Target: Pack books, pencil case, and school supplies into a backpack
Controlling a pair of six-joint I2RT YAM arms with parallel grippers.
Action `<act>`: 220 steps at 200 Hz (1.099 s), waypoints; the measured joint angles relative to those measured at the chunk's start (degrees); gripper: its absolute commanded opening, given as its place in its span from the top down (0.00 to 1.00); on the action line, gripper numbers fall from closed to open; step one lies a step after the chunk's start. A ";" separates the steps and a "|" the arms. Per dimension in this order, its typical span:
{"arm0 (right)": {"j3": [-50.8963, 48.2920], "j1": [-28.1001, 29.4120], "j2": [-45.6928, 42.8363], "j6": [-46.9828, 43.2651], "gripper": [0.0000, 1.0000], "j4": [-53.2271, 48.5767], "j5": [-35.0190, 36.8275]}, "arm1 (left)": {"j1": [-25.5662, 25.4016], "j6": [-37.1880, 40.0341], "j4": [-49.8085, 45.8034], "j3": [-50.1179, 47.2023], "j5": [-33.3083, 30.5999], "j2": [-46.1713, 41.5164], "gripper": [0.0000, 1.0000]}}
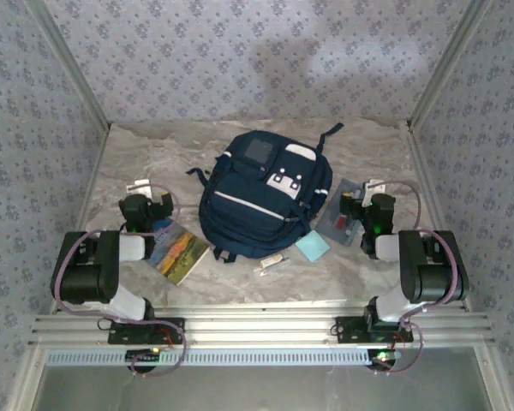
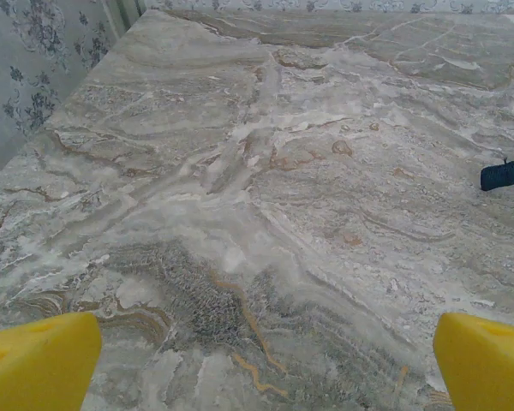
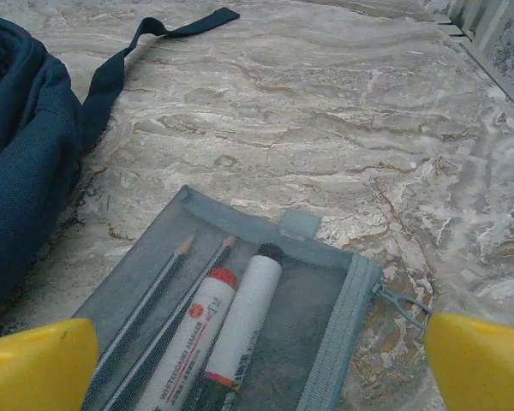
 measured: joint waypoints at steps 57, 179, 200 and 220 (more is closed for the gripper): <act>0.00 0.00 -0.02 0.00 0.00 -0.02 -0.02 | 0.00 0.00 0.00 0.00 0.00 0.00 0.00; 0.28 -0.37 -0.11 0.00 0.00 -0.98 -0.42 | 0.00 0.00 0.00 0.00 -0.02 0.00 0.01; 2.75 0.09 -1.97 0.17 0.00 -7.82 2.14 | -0.07 -0.02 -2.69 0.63 -0.50 -0.66 0.01; 8.72 0.31 -5.84 2.05 0.00 -17.86 5.07 | -0.28 -0.02 -12.81 5.11 -0.85 -4.07 0.01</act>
